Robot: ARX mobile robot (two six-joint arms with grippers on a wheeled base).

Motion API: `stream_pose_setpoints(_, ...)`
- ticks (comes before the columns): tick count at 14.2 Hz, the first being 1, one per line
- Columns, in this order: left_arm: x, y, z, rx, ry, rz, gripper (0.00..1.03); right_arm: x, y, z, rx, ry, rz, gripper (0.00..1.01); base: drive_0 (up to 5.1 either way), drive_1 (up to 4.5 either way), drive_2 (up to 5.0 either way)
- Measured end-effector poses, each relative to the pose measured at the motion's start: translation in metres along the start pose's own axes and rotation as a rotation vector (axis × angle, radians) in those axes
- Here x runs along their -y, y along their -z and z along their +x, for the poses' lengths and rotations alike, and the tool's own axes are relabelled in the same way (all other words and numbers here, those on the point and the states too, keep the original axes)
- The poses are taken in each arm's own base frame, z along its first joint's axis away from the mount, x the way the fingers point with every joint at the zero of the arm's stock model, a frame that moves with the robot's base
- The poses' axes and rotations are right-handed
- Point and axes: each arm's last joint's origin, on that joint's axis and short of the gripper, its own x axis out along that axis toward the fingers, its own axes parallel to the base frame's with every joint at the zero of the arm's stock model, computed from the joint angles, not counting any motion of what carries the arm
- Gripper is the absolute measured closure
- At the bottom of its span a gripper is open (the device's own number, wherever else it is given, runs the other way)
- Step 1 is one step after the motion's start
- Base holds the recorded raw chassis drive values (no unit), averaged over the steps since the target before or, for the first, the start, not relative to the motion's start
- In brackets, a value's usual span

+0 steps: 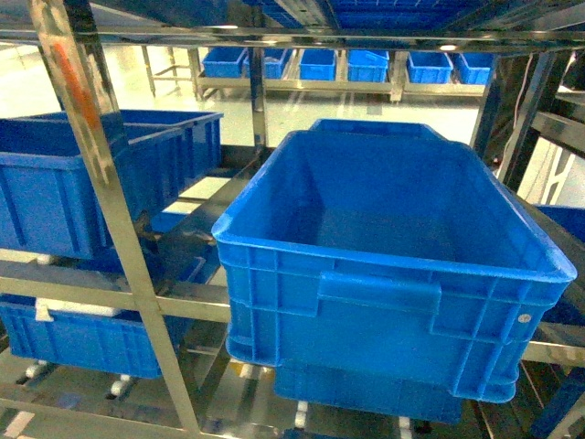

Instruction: Pick red block from blue box to shelf

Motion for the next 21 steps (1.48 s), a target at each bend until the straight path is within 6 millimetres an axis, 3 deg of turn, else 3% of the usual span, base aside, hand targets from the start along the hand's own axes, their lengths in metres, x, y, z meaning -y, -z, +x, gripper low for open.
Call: stream_pose_setpoints(21,0.0000,0.0000,0.0000,0.000,0.000,0.000,0.05,0.0000,0.0000,0.0000,0.000,0.000,0.000,0.75,0.0,0.00,0.0)
